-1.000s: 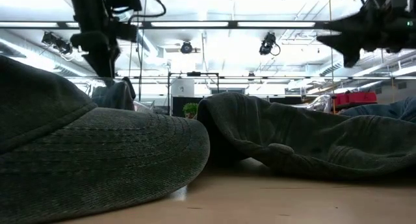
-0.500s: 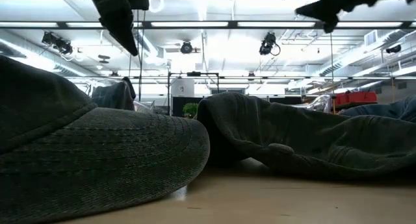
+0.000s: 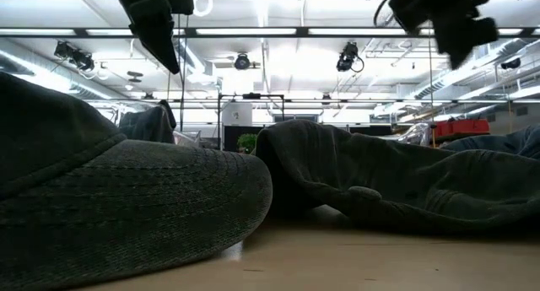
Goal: Pick & Place hat
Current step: Put the blue cap into the left transparent bin
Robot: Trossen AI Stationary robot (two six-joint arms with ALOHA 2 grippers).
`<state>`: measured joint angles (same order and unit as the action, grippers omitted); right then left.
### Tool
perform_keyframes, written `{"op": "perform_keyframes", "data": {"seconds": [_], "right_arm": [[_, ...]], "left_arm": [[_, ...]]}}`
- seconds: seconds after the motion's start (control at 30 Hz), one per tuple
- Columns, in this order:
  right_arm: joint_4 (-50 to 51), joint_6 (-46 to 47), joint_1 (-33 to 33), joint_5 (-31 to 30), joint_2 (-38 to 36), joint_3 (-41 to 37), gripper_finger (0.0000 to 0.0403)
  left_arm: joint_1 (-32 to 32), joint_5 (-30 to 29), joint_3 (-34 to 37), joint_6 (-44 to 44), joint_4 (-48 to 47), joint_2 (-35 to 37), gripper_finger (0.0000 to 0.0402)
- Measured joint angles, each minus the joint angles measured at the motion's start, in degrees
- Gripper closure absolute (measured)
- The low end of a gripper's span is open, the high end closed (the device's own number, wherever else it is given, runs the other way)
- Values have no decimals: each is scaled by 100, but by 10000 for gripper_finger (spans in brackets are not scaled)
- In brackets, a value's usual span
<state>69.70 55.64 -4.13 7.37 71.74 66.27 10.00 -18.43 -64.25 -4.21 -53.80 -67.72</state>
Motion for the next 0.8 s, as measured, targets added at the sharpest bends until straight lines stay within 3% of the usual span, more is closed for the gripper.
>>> {"op": "perform_keyframes", "data": {"seconds": [0.3,0.6,0.8], "right_arm": [[187,869,-654,307,1282,-216,209],[169,578,-678,553,2339,-276,209],[-243,351,-561,980,2486,-1157,209]], "left_arm": [[1,-242,0,-10,169,0,264],[1,-539,2,-12,453,-2,264],[2,-550,2,-12,613,-2,264]]}}
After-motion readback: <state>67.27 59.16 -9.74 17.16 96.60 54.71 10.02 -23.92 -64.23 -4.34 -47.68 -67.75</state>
